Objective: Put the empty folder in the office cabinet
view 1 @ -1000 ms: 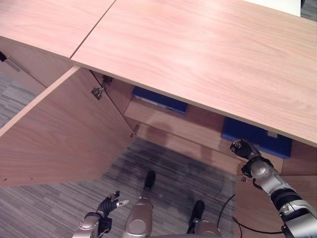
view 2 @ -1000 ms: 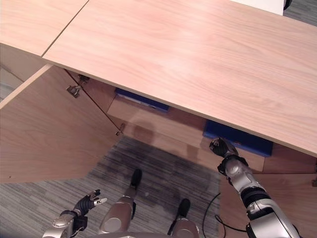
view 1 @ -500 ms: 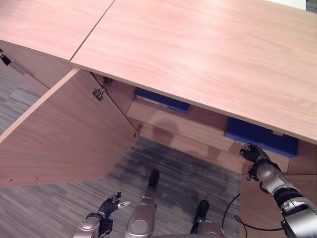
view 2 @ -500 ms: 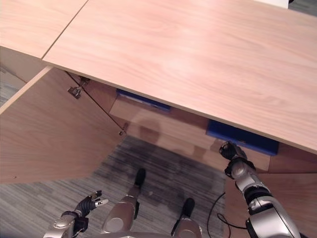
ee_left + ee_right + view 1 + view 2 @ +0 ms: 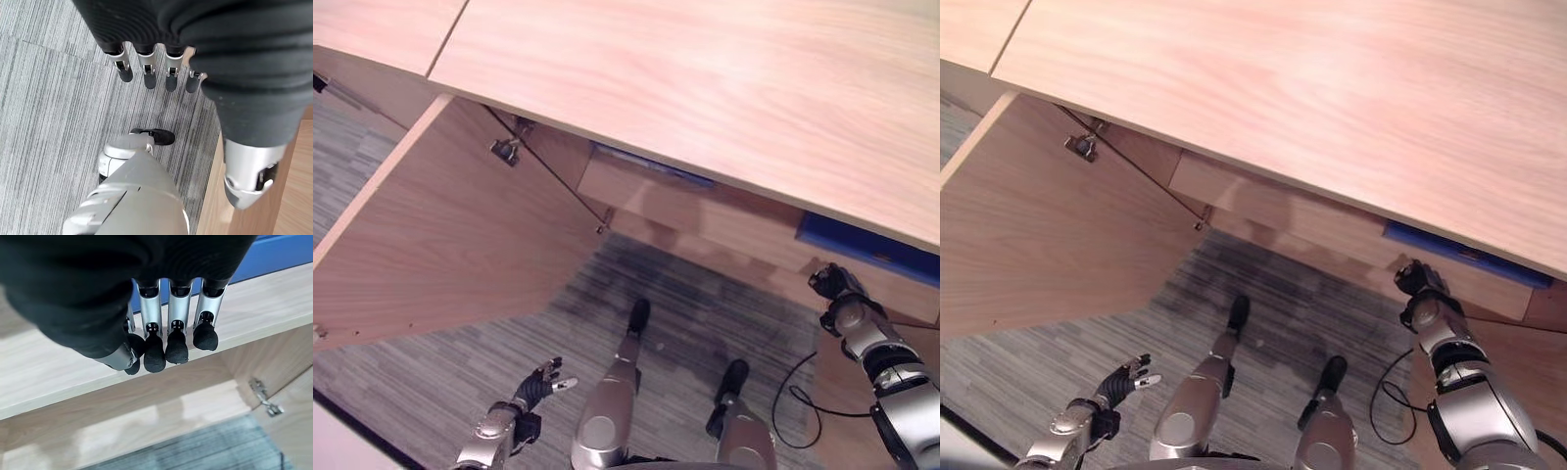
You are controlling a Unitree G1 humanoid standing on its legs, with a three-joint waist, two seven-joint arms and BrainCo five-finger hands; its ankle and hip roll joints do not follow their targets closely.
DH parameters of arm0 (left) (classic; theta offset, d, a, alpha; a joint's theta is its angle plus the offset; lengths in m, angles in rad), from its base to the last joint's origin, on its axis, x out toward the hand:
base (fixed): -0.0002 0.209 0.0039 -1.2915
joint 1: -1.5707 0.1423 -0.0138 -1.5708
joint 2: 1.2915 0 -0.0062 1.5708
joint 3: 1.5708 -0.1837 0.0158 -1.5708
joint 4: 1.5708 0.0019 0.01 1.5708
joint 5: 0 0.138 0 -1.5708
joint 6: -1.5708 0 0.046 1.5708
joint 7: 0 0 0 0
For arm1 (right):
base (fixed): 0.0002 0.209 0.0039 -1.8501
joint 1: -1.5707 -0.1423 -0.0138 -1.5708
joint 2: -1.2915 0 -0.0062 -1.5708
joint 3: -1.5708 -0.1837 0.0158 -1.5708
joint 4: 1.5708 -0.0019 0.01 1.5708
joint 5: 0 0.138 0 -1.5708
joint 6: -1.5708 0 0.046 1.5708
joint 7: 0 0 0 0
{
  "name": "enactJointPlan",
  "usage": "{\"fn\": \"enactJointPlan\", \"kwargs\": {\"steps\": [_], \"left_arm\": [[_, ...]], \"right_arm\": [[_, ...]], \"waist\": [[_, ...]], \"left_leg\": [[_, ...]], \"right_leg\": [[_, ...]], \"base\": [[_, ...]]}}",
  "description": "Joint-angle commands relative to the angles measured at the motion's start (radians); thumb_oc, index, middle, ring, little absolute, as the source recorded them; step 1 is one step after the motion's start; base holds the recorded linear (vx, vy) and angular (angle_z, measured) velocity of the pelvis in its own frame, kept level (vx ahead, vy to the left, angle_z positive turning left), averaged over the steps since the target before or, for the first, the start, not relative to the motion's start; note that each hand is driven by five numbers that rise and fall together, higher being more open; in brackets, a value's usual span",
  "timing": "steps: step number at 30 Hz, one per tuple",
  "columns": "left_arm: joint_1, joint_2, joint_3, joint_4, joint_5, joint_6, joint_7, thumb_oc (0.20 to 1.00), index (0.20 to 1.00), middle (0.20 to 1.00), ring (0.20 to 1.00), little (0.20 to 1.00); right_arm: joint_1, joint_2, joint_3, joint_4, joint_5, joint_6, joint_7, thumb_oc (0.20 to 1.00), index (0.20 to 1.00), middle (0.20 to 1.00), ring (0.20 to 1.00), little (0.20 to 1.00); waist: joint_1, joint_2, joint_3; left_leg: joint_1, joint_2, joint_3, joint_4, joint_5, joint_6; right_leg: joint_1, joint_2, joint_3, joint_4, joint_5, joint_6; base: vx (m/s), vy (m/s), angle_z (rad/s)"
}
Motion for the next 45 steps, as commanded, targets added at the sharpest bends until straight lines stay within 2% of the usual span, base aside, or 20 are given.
{"fn": "enactJointPlan", "kwargs": {"steps": [1, 9, 23, 30, 32, 39, 45], "left_arm": [[-0.021, 0.044, -0.046, -0.015, -0.03, -0.02, 0.001, 1.0, 1.0, 1.0, 1.0, 1.0], [-0.029, 0.054, -0.078, -0.058, -0.054, -0.021, -0.004, 1.0, 1.0, 1.0, 1.0, 1.0], [-0.032, 0.069, -0.105, -0.089, -0.056, -0.024, -0.004, 1.0, 1.0, 1.0, 1.0, 1.0], [-0.031, 0.11, -0.125, -0.133, -0.066, -0.025, -0.016, 1.0, 1.0, 1.0, 1.0, 1.0], [-0.031, 0.134, -0.136, -0.154, -0.073, -0.026, -0.026, 1.0, 1.0, 1.0, 1.0, 1.0], [-0.018, 0.184, -0.146, -0.224, -0.103, -0.027, -0.05, 1.0, 1.0, 1.0, 1.0, 1.0], [0.002, 0.202, -0.147, -0.255, -0.118, -0.019, -0.062, 1.0, 1.0, 1.0, 1.0, 1.0]], "right_arm": [[-0.047, -0.084, 0.051, 0.006, 0.056, -0.006, -0.03, 0.2, 0.2, 0.2, 0.2, 0.2], [-0.129, -0.123, 0.071, 0.053, 0.071, -0.006, -0.049, 0.2, 0.2, 0.2, 0.2, 0.2], [-0.192, -0.186, 0.072, 0.071, 0.089, -0.01, -0.077, 0.2, 0.2, 0.2, 0.2, 0.2], [-0.291, -0.265, 0.102, 0.117, 0.114, -0.008, -0.074, 0.2, 0.2, 0.2, 0.2, 0.2], [-0.354, -0.317, 0.129, 0.146, 0.127, -0.009, -0.068, 0.2, 0.2, 0.2, 0.2, 0.2], [-0.464, -0.409, 0.185, 0.196, 0.142, -0.004, -0.057, 0.2, 0.2, 0.2, 0.2, 0.2], [-0.52, -0.445, 0.208, 0.206, 0.158, -0.001, -0.054, 0.2, 0.2, 0.2, 0.2, 0.2]], "waist": [[0.023, -0.024, -0.007], [0.032, -0.002, 0.023], [0.032, -0.006, 0.021], [0.039, 0.004, 0.034], [0.045, 0.013, 0.042], [0.06, 0.037, 0.052], [0.063, 0.048, 0.049]], "left_leg": [[-0.04, 0.082, 0.066, 0.077, -0.125, -0.067], [-0.079, 0.069, 0.068, 0.08, -0.116, -0.067], [-0.103, 0.064, 0.065, 0.082, -0.117, -0.065], [-0.123, 0.061, 0.062, 0.09, -0.115, -0.067], [-0.141, 0.059, 0.061, 0.095, -0.111, -0.069], [-0.196, 0.054, 0.064, 0.097, -0.095, -0.072], [-0.226, 0.052, 0.066, 0.09, -0.086, -0.073]], "right_leg": [[-0.125, -0.119, 0.035, 0.15, -0.01, 0.054], [-0.173, -0.129, 0.038, 0.167, -0.008, 0.055], [-0.201, -0.132, 0.037, 0.184, -0.013, 0.054], [-0.231, -0.138, 0.041, 0.206, -0.017, 0.054], [-0.254, -0.144, 0.045, 0.22, -0.018, 0.056], [-0.324, -0.153, 0.056, 0.253, -0.021, 0.059], [-0.373, -0.157, 0.065, 0.281, -0.029, 0.061]], "base": [[0.0, 0.0, 0.0], [-0.01, -0.005, 0.03], [0.0, -0.003, 0.02], [-0.01, -0.002, 0.01], [-0.02, -0.006, 0.01], [-0.02, -0.002, 0.0], [-0.01, -0.005, 0.02]]}}
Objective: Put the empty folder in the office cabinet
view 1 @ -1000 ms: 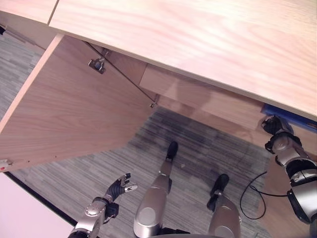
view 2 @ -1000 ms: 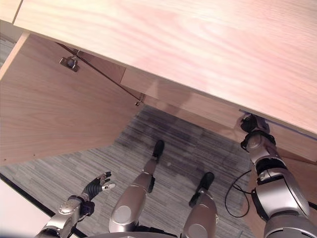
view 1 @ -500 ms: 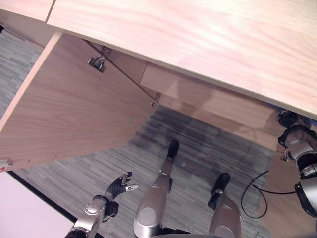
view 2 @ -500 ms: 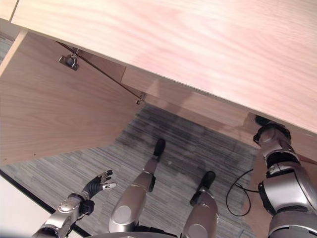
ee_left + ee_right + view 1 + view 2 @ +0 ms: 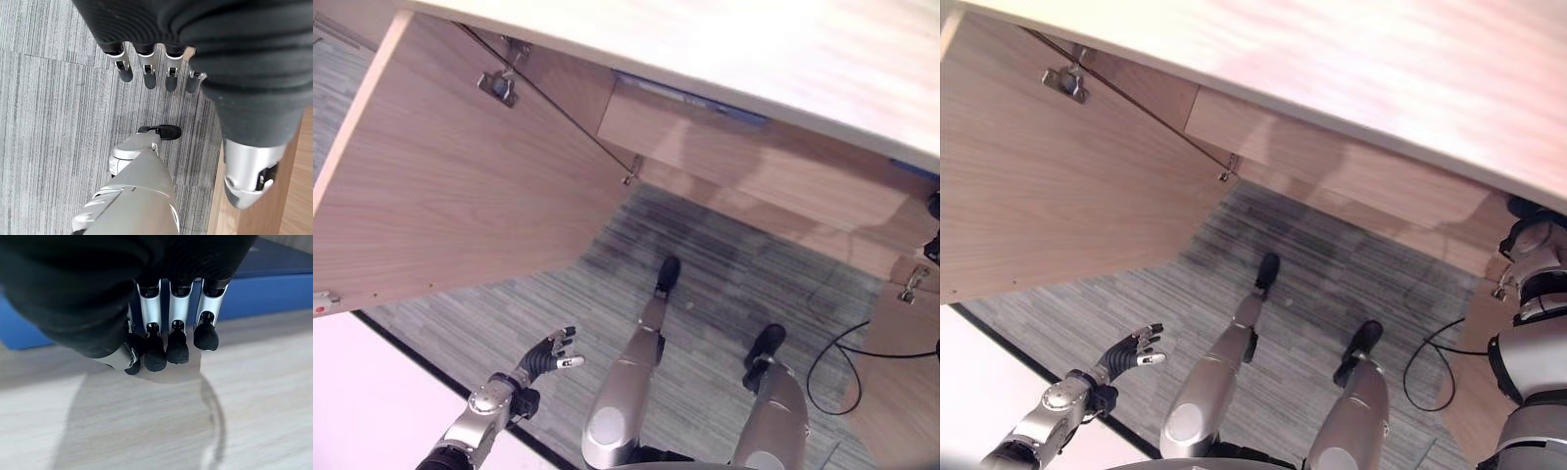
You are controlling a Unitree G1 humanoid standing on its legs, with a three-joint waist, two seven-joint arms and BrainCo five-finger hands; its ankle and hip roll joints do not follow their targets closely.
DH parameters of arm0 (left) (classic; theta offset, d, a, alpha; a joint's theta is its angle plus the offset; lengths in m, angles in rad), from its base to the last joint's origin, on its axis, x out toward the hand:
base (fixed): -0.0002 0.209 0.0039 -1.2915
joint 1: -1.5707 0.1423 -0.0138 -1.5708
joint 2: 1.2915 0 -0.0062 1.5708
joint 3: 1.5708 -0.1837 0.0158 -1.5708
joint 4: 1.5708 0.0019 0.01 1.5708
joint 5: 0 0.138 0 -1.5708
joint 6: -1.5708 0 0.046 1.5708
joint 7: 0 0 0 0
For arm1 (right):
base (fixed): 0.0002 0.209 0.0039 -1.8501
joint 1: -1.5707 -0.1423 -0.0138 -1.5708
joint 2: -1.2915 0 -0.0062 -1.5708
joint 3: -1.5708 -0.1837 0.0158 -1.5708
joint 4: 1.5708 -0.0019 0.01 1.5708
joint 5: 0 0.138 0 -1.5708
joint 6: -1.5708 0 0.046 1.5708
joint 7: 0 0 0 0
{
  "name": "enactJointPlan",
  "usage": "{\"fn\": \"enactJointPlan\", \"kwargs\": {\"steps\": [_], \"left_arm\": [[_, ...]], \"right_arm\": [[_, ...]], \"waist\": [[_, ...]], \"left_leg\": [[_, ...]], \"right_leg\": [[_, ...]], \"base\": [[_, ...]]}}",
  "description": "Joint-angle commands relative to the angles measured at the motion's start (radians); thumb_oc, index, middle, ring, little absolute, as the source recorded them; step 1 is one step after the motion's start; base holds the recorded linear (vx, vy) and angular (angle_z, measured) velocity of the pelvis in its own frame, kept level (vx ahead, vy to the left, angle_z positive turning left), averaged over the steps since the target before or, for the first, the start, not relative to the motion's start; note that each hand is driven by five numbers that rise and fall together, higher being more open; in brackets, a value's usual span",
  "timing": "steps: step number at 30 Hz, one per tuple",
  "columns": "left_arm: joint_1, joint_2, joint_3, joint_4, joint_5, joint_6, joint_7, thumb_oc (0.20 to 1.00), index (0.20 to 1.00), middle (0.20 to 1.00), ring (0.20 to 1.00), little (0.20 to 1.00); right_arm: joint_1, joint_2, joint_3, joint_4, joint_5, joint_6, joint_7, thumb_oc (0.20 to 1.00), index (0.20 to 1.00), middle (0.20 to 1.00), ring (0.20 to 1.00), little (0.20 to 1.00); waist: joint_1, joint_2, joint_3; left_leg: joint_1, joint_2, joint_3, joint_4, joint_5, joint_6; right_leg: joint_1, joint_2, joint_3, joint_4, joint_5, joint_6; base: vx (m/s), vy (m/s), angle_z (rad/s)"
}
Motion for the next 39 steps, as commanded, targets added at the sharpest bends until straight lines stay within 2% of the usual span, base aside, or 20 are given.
{"fn": "enactJointPlan", "kwargs": {"steps": [1, 11, 15, 16, 17, 19, 20, 23, 26, 27, 31, 32, 33, 36, 39], "left_arm": [[0.024, 0.045, -0.007, -0.003, -0.021, -0.008, -0.013, 1.0, 1.0, 1.0, 1.0, 1.0], [0.031, 0.056, -0.002, -0.017, -0.028, -0.007, -0.014, 1.0, 1.0, 1.0, 1.0, 1.0], [0.016, 0.038, 0.013, 0.013, -0.014, -0.005, -0.004, 1.0, 1.0, 1.0, 1.0, 1.0], [0.01, 0.032, 0.017, 0.027, -0.009, -0.005, -0.001, 1.0, 1.0, 1.0, 1.0, 1.0], [-0.002, -0.008, 0.042, 0.07, 0.007, 0.0, 0.01, 1.0, 1.0, 1.0, 1.0, 1.0], [-0.005, -0.019, 0.05, 0.083, 0.007, -0.001, 0.011, 1.0, 1.0, 1.0, 1.0, 1.0], [-0.013, -0.049, 0.072, 0.119, 0.033, -0.002, 0.021, 1.0, 1.0, 1.0, 1.0, 1.0], [-0.022, -0.083, 0.109, 0.177, 0.06, -0.001, 0.032, 1.0, 1.0, 1.0, 1.0, 1.0], [-0.02, -0.109, 0.144, 0.232, 0.089, 0.008, 0.041, 1.0, 1.0, 1.0, 1.0, 1.0], [-0.008, -0.127, 0.173, 0.272, 0.1, 0.015, 0.042, 1.0, 1.0, 1.0, 1.0, 1.0], [0.016, -0.153, 0.233, 0.355, 0.137, 0.027, 0.045, 1.0, 1.0, 1.0, 1.0, 1.0], [0.028, -0.163, 0.273, 0.405, 0.163, 0.029, 0.05, 1.0, 1.0, 1.0, 1.0, 1.0], [0.03, -0.163, 0.273, 0.406, 0.164, 0.027, 0.05, 1.0, 1.0, 1.0, 1.0, 1.0], [0.053, -0.188, 0.334, 0.5, 0.201, 0.032, 0.056, 1.0, 1.0, 1.0, 1.0, 1.0], [0.061, -0.192, 0.35, 0.53, 0.209, 0.031, 0.066, 1.0, 1.0, 1.0, 1.0, 1.0]], "right_arm": [[-0.154, -0.122, 0.062, -0.024, 0.072, 0.005, -0.043, 0.2, 0.2, 0.2, 0.2, 0.2], [-0.2, -0.119, 0.092, -0.065, 0.067, 0.0, -0.064, 0.2, 0.2, 0.2, 0.2, 0.2], [-0.115, -0.061, 0.022, -0.14, 0.103, -0.018, -0.087, 0.2, 0.2, 0.2, 0.2, 0.2], [-0.085, -0.04, -0.008, -0.164, 0.124, -0.025, -0.09, 0.2, 0.2, 0.2, 0.2, 0.2], [0.042, 0.031, -0.119, -0.316, 0.161, -0.047, -0.121, 0.2, 0.2, 0.2, 0.2, 0.2], [0.113, 0.058, -0.177, -0.401, 0.149, -0.055, -0.149, 0.2, 0.2, 0.2, 0.2, 0.2], [0.234, 0.13, -0.249, -0.511, 0.106, -0.074, -0.189, 0.2, 0.2, 0.2, 0.2, 0.2], [0.4, 0.241, -0.346, -0.666, 0.058, -0.088, -0.222, 0.2, 0.2, 0.2, 0.2, 0.2], [0.542, 0.348, -0.39, -0.797, 0.033, -0.096, -0.196, 0.2, 0.2, 0.2, 0.2, 0.2], [0.633, 0.4, -0.398, -0.843, 0.029, -0.104, -0.156, 1.0, 1.0, 1.0, 1.0, 1.0], [0.81, 0.493, -0.388, -0.903, 0.014, -0.114, -0.077, 1.0, 1.0, 1.0, 1.0, 1.0], [0.881, 0.511, -0.384, -0.903, -0.008, -0.11, -0.036, 1.0, 1.0, 1.0, 1.0, 1.0], [0.886, 0.511, -0.384, -0.907, -0.008, -0.109, -0.035, 1.0, 1.0, 1.0, 1.0, 1.0], [0.987, 0.574, -0.343, -0.833, 0.0, -0.092, 0.053, 1.0, 1.0, 1.0, 1.0, 1.0], [1.007, 0.6, -0.307, -0.758, -0.002, -0.08, 0.082, 1.0, 1.0, 1.0, 1.0, 1.0]], "waist": [[0.025, -0.032, -0.009], [0.016, -0.039, -0.012], [0.006, -0.063, -0.023], [0.003, -0.069, -0.027], [-0.01, -0.091, -0.039], [-0.015, -0.102, -0.045], [-0.026, -0.116, -0.054], [-0.044, -0.145, -0.074], [-0.068, -0.181, -0.103], [-0.086, -0.204, -0.127], [-0.121, -0.241, -0.186], [-0.137, -0.249, -0.219], [-0.136, -0.249, -0.217], [-0.159, -0.261, -0.307], [-0.161, -0.264, -0.329]], "left_leg": [[-0.03, 0.099, 0.085, 0.045, -0.118, -0.074], [-0.021, 0.1, 0.089, 0.029, -0.116, -0.073], [0.006, 0.109, 0.088, 0.027, -0.12, -0.075], [0.015, 0.11, 0.087, 0.027, -0.122, -0.075], [0.039, 0.114, 0.083, 0.028, -0.129, -0.074], [0.051, 0.116, 0.081, 0.027, -0.133, -0.074], [0.074, 0.116, 0.079, 0.028, -0.141, -0.072], [0.119, 0.121, 0.081, 0.024, -0.154, -0.067], [0.173, 0.133, 0.094, 0.025, -0.169, -0.06], [0.211, 0.146, 0.108, 0.028, -0.181, -0.057], [0.303, 0.167, 0.14, 0.029, -0.203, -0.056], [0.344, 0.171, 0.154, 0.023, -0.211, -0.057], [0.351, 0.172, 0.155, 0.02, -0.211, -0.057], [0.466, 0.175, 0.196, -0.014, -0.227, -0.055], [0.507, 0.175, 0.206, -0.019, -0.237, -0.052]], "right_leg": [[-0.049, -0.055, 0.032, -0.092, 0.109, 0.066], [-0.055, -0.048, 0.041, -0.092, 0.108, 0.063], [-0.014, -0.038, 0.032, -0.107, 0.105, 0.061], [-0.005, -0.037, 0.03, -0.108, 0.105, 0.06], [0.033, -0.028, 0.021, -0.125, 0.106, 0.059], [0.051, -0.027, 0.015, -0.133, 0.107, 0.059], [0.083, -0.02, 0.008, -0.146, 0.108, 0.06], [0.136, -0.013, -0.002, -0.168, 0.115, 0.059], [0.196, -0.002, 0.0, -0.205, 0.131, 0.059], [0.239, 0.006, 0.004, -0.228, 0.136, 0.059], [0.325, 0.018, 0.02, -0.281, 0.145, 0.061], [0.36, 0.023, 0.021, -0.299, 0.148, 0.062], [0.368, 0.024, 0.021, -0.304, 0.149, 0.062], [0.447, 0.035, 0.029, -0.351, 0.164, 0.066], [0.478, 0.041, 0.038, -0.341, 0.152, 0.064]], "base": [[0.0, 0.0, 0.0], [0.0, 0.0, 0.0], [0.01, -0.003, 0.01], [0.05, -0.032, 0.08], [0.06, -0.024, 0.12], [0.04, -0.015, 0.02], [0.05, -0.009, -0.05], [0.05, 0.012, 0.12], [0.09, 0.054, -0.01], [0.15, 0.07, -0.12], [0.13, 0.073, -0.32], [0.1, 0.081, -0.46], [0.12, 0.116, -0.43], [0.14, 0.112, -0.33], [0.05, 0.048, -0.33]]}}
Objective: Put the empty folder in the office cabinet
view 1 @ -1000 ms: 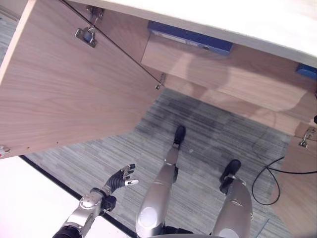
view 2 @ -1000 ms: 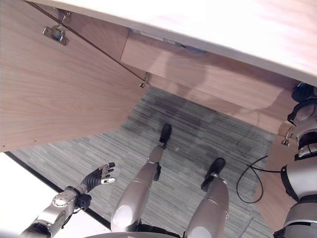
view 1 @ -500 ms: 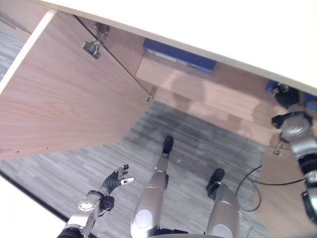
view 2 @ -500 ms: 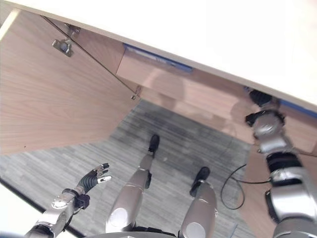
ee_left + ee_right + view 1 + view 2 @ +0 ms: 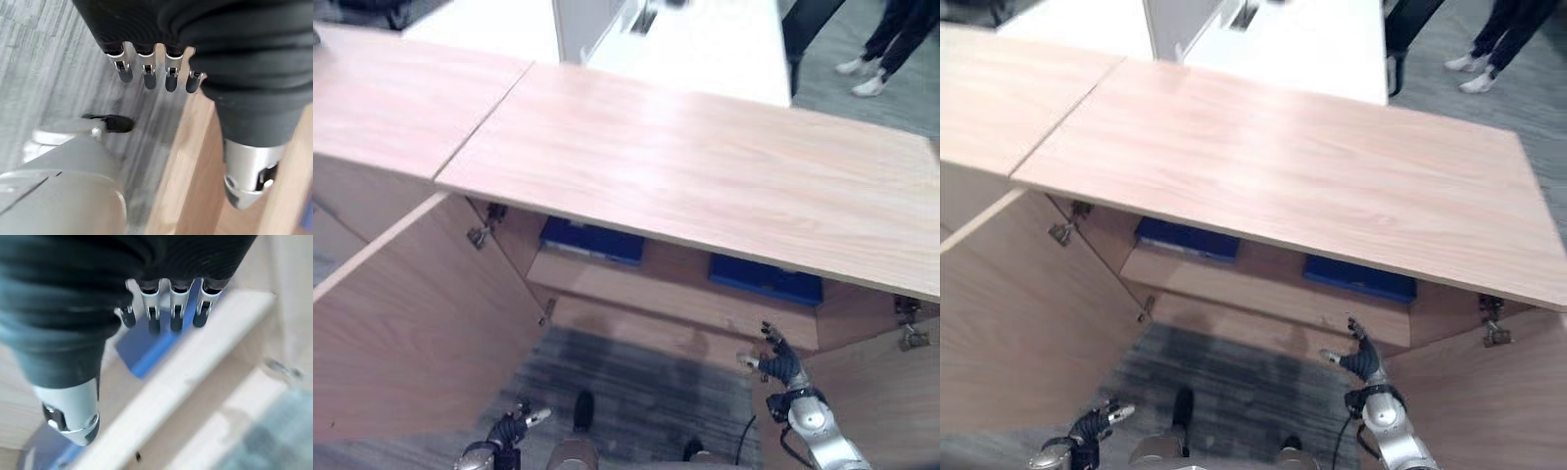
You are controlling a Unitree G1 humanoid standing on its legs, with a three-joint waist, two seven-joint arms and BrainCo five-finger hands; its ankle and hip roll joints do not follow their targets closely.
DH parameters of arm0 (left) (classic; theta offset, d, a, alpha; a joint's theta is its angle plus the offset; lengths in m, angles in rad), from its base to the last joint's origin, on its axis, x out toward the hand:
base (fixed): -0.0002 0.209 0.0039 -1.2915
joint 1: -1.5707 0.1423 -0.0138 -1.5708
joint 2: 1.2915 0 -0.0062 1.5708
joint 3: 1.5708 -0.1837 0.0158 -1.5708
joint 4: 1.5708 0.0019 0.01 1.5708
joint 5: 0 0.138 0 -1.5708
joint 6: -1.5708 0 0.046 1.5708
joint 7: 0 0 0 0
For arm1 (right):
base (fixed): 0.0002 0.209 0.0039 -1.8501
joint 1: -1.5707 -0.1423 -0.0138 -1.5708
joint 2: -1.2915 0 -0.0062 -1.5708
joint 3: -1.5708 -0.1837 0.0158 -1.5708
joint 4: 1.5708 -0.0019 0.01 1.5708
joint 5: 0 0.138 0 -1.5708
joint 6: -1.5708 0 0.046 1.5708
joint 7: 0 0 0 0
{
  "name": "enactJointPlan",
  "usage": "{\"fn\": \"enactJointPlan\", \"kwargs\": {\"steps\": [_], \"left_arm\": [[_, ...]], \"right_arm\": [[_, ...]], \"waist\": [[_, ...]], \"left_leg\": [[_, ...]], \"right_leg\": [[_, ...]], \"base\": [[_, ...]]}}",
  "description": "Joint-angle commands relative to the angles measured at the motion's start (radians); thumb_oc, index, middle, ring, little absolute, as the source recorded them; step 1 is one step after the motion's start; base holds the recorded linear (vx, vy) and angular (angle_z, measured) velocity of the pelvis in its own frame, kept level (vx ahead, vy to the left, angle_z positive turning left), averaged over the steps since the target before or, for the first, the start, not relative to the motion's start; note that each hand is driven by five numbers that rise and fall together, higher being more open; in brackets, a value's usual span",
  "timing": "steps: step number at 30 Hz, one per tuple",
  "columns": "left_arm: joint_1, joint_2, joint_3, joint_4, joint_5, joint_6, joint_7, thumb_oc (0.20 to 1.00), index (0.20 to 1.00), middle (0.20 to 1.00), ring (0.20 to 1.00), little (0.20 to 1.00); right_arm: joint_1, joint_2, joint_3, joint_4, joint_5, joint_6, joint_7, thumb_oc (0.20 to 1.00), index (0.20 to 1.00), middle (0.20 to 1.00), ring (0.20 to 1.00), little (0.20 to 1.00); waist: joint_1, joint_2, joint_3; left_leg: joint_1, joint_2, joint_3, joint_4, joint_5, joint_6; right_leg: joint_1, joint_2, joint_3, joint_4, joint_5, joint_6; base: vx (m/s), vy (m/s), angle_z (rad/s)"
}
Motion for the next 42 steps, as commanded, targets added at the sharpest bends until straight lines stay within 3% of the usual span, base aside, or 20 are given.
{"fn": "enactJointPlan", "kwargs": {"steps": [1, 5, 11, 14, 16, 18, 20, 24, 27, 28, 31, 33, 36, 42], "left_arm": [[-0.032, 0.016, -0.016, -0.036, 0.036, -0.018, 0.018, 1.0, 1.0, 1.0, 1.0, 1.0], [-0.02, 0.003, 0.005, -0.035, 0.003, -0.02, 0.038, 1.0, 1.0, 1.0, 1.0, 1.0], [-0.015, -0.027, -0.005, -0.038, -0.03, -0.02, 0.071, 1.0, 1.0, 1.0, 1.0, 1.0], [-0.036, -0.065, -0.005, -0.036, -0.081, -0.024, 0.095, 1.0, 1.0, 1.0, 1.0, 1.0], [-0.044, -0.074, -0.003, -0.033, -0.089, -0.02, 0.098, 1.0, 1.0, 1.0, 1.0, 1.0], [-0.041, -0.079, -0.002, -0.04, -0.086, -0.016, 0.095, 1.0, 1.0, 1.0, 1.0, 1.0], [-0.033, -0.077, -0.004, -0.055, -0.083, -0.01, 0.085, 1.0, 1.0, 1.0, 1.0, 1.0], [-0.031, -0.071, -0.003, -0.055, -0.069, -0.003, 0.084, 1.0, 1.0, 1.0, 1.0, 1.0], [-0.037, -0.07, -0.001, -0.045, -0.063, 0.0, 0.087, 1.0, 1.0, 1.0, 1.0, 1.0], [-0.039, -0.069, -0.001, -0.035, -0.058, 0.001, 0.089, 1.0, 1.0, 1.0, 1.0, 1.0], [-0.045, -0.07, -0.009, -0.047, -0.049, 0.007, 0.084, 1.0, 1.0, 1.0, 1.0, 1.0], [-0.047, -0.068, -0.012, -0.043, -0.039, 0.011, 0.084, 1.0, 1.0, 1.0, 1.0, 1.0], [-0.049, -0.054, -0.006, -0.039, -0.011, 0.007, 0.085, 1.0, 1.0, 1.0, 1.0, 1.0], [-0.056, -0.023, 0.017, -0.014, 0.009, 0.001, 0.095, 1.0, 1.0, 1.0, 1.0, 1.0]], "right_arm": [[-0.084, -0.037, 0.002, -0.01, -0.034, -0.009, 0.045, 1.0, 1.0, 1.0, 1.0, 1.0], [-0.07, 0.009, 0.053, 0.121, -0.024, 0.004, 0.071, 1.0, 1.0, 1.0, 1.0, 1.0], [-0.072, 0.008, 0.121, 0.166, -0.035, 0.009, 0.091, 1.0, 1.0, 1.0, 1.0, 1.0], [-0.104, -0.011, 0.137, 0.184, -0.007, 0.01, 0.071, 1.0, 1.0, 1.0, 1.0, 1.0], [-0.124, -0.024, 0.141, 0.191, -0.001, 0.015, 0.068, 1.0, 1.0, 1.0, 1.0, 1.0], [-0.143, -0.03, 0.152, 0.211, -0.002, 0.02, 0.069, 1.0, 1.0, 1.0, 1.0, 1.0], [-0.155, -0.034, 0.157, 0.226, -0.008, 0.025, 0.072, 1.0, 1.0, 1.0, 1.0, 1.0], [-0.158, -0.027, 0.127, 0.265, 0.022, 0.034, 0.072, 1.0, 1.0, 1.0, 1.0, 1.0], [-0.155, -0.017, 0.106, 0.278, 0.051, 0.038, 0.07, 1.0, 1.0, 1.0, 1.0, 1.0], [-0.154, -0.012, 0.098, 0.29, 0.064, 0.038, 0.069, 1.0, 1.0, 1.0, 1.0, 1.0], [-0.146, 0.013, 0.058, 0.329, 0.108, 0.048, 0.067, 1.0, 1.0, 1.0, 1.0, 1.0], [-0.15, 0.02, 0.051, 0.339, 0.114, 0.05, 0.066, 1.0, 1.0, 1.0, 1.0, 1.0], [-0.156, 0.051, 0.034, 0.372, 0.122, 0.059, 0.065, 1.0, 1.0, 1.0, 1.0, 1.0], [-0.181, 0.094, 0.023, 0.399, 0.146, 0.063, 0.059, 1.0, 1.0, 1.0, 1.0, 1.0]], "waist": [[0.03, 0.048, 0.08], [0.033, 0.059, 0.058], [0.051, 0.093, 0.068], [0.069, 0.13, 0.097], [0.065, 0.121, 0.112], [0.05, 0.1, 0.118], [0.037, 0.088, 0.113], [0.015, 0.078, 0.093], [0.003, 0.076, 0.083], [-0.002, 0.078, 0.075], [-0.013, 0.082, 0.049], [-0.01, 0.076, 0.047], [0.026, 0.057, 0.047], [0.079, 0.032, 0.074]], "left_leg": [[0.045, 0.121, 0.026, 0.034, -0.099, -0.076], [0.076, 0.134, 0.026, 0.033, -0.094, -0.084], [0.071, 0.174, -0.011, 0.059, -0.051, -0.117], [0.009, 0.197, -0.027, 0.055, 0.055, -0.168], [-0.016, 0.21, 0.036, 0.092, 0.061, -0.15], [-0.013, 0.247, 0.165, 0.169, 0.03, -0.112], [0.017, 0.281, 0.263, 0.233, -0.004, -0.103], [0.106, 0.313, 0.333, 0.287, -0.051, -0.106], [0.145, 0.33, 0.356, 0.294, -0.053, -0.114], [0.175, 0.337, 0.355, 0.291, -0.072, -0.132], [0.198, 0.306, 0.424, 0.211, -0.124, -0.127], [0.193, 0.286, 0.413, 0.202, -0.136, -0.118], [0.188, 0.213, 0.371, 0.162, -0.178, -0.085], [0.166, 0.125, 0.321, 0.153, -0.226, -0.03]], "right_leg": [[-0.1, -0.031, 0.009, 0.103, 0.027, 0.061], [-0.065, -0.013, 0.008, 0.103, -0.001, 0.048], [-0.016, 0.046, -0.002, 0.107, -0.062, 0.003], [0.03, 0.079, -0.064, 0.025, -0.066, -0.02], [0.026, 0.067, -0.086, 0.024, -0.052, -0.024], [0.013, 0.044, -0.118, 0.027, -0.04, -0.032], [-0.005, 0.033, -0.143, 0.032, -0.026, -0.039], [-0.028, 0.003, -0.205, 0.059, 0.002, -0.044], [-0.04, -0.018, -0.238, 0.078, 0.016, -0.043], [-0.036, -0.023, -0.239, 0.085, 0.006, -0.029], [-0.047, -0.072, -0.295, 0.092, 0.058, -0.006], [-0.05, -0.091, -0.297, 0.101, 0.073, 0.004], [-0.041, -0.161, -0.319, 0.123, 0.127, 0.043], [-0.06, -0.23, -0.324, 0.211, 0.175, 0.067]], "base": [[0.02, 0.024, -0.12], [-0.02, -0.039, -0.03], [-0.09, -0.115, 0.13], [-0.21, -0.064, 0.55], [-0.23, -0.017, 0.77], [-0.25, -0.019, 0.71], [-0.21, -0.015, 0.5], [-0.13, 0.074, 0.57], [-0.07, 0.124, 1.03], [-0.03, 0.149, 0.65], [-0.05, 0.287, 0.99], [0.02, 0.245, 0.71], [0.02, 0.27, 0.28], [-0.02, 0.216, 0.46]]}}
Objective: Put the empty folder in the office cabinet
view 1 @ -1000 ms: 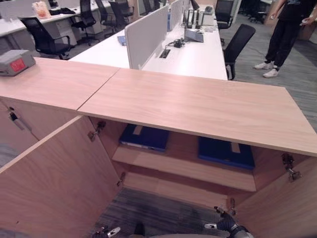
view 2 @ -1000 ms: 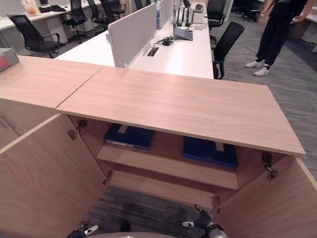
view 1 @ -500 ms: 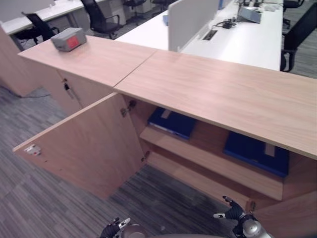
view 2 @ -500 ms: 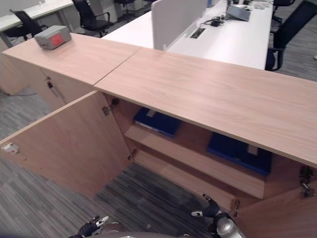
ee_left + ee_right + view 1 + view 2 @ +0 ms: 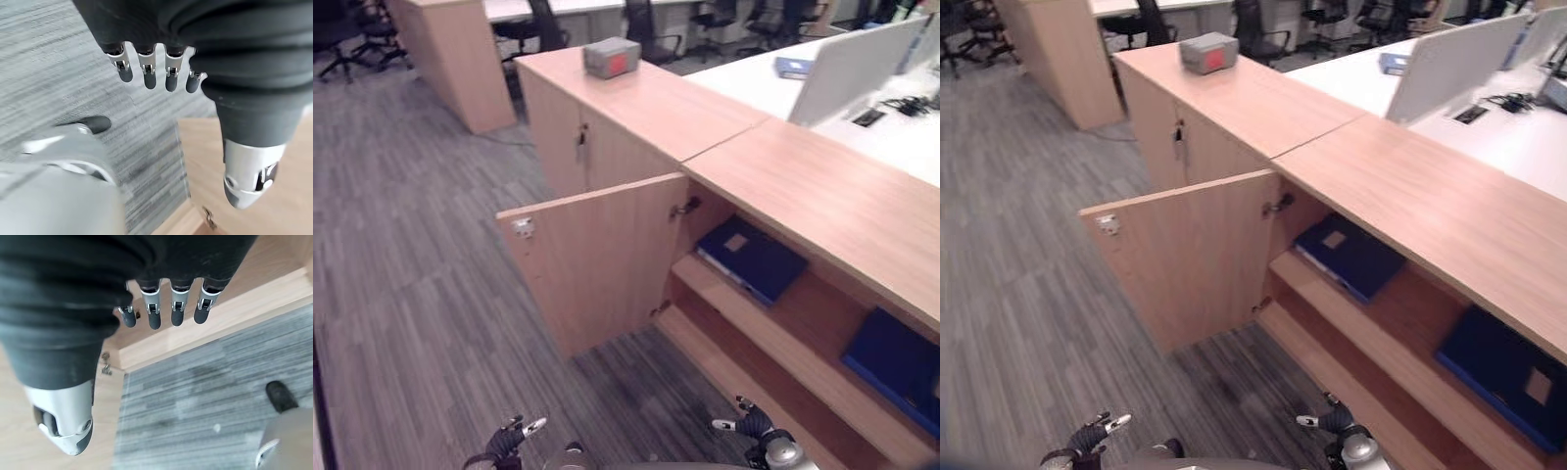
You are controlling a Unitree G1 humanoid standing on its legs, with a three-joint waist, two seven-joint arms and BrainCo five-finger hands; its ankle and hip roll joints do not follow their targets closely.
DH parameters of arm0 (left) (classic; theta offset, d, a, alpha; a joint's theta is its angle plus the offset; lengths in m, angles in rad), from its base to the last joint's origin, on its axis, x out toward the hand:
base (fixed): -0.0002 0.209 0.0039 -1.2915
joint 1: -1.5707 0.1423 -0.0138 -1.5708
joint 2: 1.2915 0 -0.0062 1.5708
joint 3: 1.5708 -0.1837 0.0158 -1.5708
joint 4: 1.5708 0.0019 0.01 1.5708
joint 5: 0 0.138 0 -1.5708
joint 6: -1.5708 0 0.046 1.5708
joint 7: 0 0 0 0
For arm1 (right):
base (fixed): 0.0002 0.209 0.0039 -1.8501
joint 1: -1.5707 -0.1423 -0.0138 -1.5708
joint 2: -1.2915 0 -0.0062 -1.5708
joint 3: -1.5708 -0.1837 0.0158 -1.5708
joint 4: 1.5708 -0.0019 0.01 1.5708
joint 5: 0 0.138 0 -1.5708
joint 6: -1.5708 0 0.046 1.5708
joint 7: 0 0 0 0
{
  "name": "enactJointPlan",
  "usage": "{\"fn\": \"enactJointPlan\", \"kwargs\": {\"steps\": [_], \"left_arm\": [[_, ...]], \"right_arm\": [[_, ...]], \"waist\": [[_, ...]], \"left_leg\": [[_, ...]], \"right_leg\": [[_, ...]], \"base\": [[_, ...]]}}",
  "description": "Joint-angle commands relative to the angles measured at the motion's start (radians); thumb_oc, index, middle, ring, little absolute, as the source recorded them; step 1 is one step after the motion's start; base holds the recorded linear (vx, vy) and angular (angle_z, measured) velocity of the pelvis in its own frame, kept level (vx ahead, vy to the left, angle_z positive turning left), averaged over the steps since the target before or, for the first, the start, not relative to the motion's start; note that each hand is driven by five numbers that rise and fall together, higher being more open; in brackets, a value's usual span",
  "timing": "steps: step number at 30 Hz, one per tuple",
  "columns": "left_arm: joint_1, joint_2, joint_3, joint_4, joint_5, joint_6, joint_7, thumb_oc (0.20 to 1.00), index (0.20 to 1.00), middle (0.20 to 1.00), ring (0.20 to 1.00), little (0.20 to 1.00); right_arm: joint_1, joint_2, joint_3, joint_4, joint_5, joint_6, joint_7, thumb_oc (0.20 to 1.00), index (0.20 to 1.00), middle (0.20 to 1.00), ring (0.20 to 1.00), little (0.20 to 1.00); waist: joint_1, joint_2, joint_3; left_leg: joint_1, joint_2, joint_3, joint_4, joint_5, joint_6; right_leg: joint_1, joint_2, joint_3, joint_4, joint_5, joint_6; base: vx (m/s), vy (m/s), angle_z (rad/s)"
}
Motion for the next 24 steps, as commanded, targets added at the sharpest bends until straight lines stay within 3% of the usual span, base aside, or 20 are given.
{"fn": "enactJointPlan", "kwargs": {"steps": [1, 3, 5, 6, 8, 10, 17, 24], "left_arm": [[-0.026, 0.005, 0.004, -0.008, 0.04, -0.031, 0.011, 1.0, 1.0, 1.0, 1.0, 1.0], [-0.041, 0.008, -0.011, -0.008, 0.015, -0.036, 0.015, 1.0, 1.0, 1.0, 1.0, 1.0], [-0.055, 0.01, -0.024, 0.003, 0.003, -0.033, 0.018, 1.0, 1.0, 1.0, 1.0, 1.0], [-0.062, 0.009, -0.031, 0.016, 0.01, -0.032, 0.019, 1.0, 1.0, 1.0, 1.0, 1.0], [-0.07, 0.007, -0.04, 0.027, 0.023, -0.032, 0.022, 1.0, 1.0, 1.0, 1.0, 1.0], [-0.076, 0.0, -0.046, 0.034, 0.025, -0.041, 0.023, 1.0, 1.0, 1.0, 1.0, 1.0], [-0.039, -0.041, -0.034, 0.04, 0.027, -0.044, 0.026, 1.0, 1.0, 1.0, 1.0, 1.0], [-0.026, -0.063, -0.026, 0.049, 0.024, -0.045, 0.036, 1.0, 1.0, 1.0, 1.0, 1.0]], "right_arm": [[-0.044, -0.034, -0.034, 0.011, 0.064, -0.011, -0.012, 1.0, 1.0, 1.0, 1.0, 1.0], [-0.043, -0.033, -0.039, 0.015, 0.084, -0.016, -0.017, 1.0, 1.0, 1.0, 1.0, 1.0], [-0.036, -0.032, -0.039, 0.025, 0.108, -0.02, -0.018, 1.0, 1.0, 1.0, 1.0, 1.0], [-0.031, -0.03, -0.038, 0.03, 0.117, -0.021, -0.019, 1.0, 1.0, 1.0, 1.0, 1.0], [-0.029, -0.027, -0.037, 0.033, 0.123, -0.023, -0.021, 1.0, 1.0, 1.0, 1.0, 1.0], [-0.022, -0.029, -0.037, 0.04, 0.13, -0.029, -0.017, 1.0, 1.0, 1.0, 1.0, 1.0], [0.012, -0.04, -0.023, 0.099, 0.104, -0.023, -0.004, 1.0, 1.0, 1.0, 1.0, 1.0], [0.032, -0.033, -0.054, 0.129, 0.145, -0.027, -0.007, 1.0, 1.0, 1.0, 1.0, 1.0]], "waist": [[0.023, 0.04, 0.025], [-0.009, 0.049, 0.034], [-0.028, 0.066, 0.038], [-0.031, 0.071, 0.038], [-0.029, 0.072, 0.036], [-0.036, 0.065, 0.034], [-0.023, 0.066, -0.013], [-0.026, 0.064, -0.028]], "left_leg": [[0.143, 0.056, -0.057, -0.1, -0.043, -0.068], [0.131, 0.033, -0.119, -0.116, -0.028, -0.056], [0.131, 0.008, -0.175, -0.134, -0.013, -0.038], [0.132, -0.004, -0.198, -0.14, -0.011, -0.029], [0.128, -0.018, -0.23, -0.144, -0.006, -0.02], [0.127, -0.035, -0.261, -0.145, -0.006, -0.018], [0.159, -0.038, -0.25, -0.194, 0.009, -0.037], [0.184, -0.033, -0.239, -0.229, 0.019, -0.05]], "right_leg": [[-0.096, -0.02, 0.053, 0.003, 0.074, 0.091], [-0.143, 0.055, 0.232, 0.004, 0.049, 0.087], [-0.18, 0.172, 0.382, 0.013, -0.044, 0.07], [-0.177, 0.205, 0.39, 0.019, -0.077, 0.057], [-0.168, 0.223, 0.361, 0.011, -0.099, 0.03], [-0.147, 0.235, 0.376, -0.036, -0.105, 0.027], [-0.033, 0.246, 0.362, -0.213, -0.07, 0.033], [0.003, 0.249, 0.344, -0.276, -0.046, 0.04]], "base": [[-0.06, 0.137, 0.4], [-0.02, 0.17, 0.48], [0.05, 0.217, 0.93], [0.06, 0.139, 1.08], [0.03, 0.019, 1.07], [0.0, -0.036, 0.79], [0.06, -0.033, 0.13], [0.02, -0.024, -0.05]]}}
